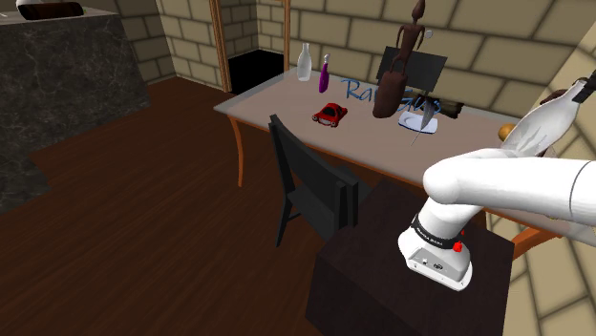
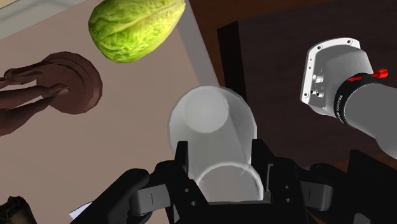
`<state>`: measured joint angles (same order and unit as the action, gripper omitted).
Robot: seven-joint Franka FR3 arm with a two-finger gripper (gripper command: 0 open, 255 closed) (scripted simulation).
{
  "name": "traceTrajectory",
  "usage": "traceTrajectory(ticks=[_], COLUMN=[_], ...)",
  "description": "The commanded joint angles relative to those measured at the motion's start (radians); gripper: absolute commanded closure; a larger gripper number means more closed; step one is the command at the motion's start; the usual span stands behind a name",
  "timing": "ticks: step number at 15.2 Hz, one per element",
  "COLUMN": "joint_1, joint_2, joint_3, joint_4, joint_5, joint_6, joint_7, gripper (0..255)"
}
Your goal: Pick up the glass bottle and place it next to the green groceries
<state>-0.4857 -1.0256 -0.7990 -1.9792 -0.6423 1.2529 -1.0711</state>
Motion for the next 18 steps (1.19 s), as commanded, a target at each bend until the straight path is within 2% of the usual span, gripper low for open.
traceTrajectory(ticks=[1, 18], joint_1=[-0.008, -0.064], joint_2=[-0.017, -0.125], joint_3=[-0.007, -0.100], joint_4=[-0.035, -0.275], joint_5=[-0.010, -0.108], joint_6=[0.019, 0.168], joint_7=[0.005, 0.034], gripper=[255, 255])
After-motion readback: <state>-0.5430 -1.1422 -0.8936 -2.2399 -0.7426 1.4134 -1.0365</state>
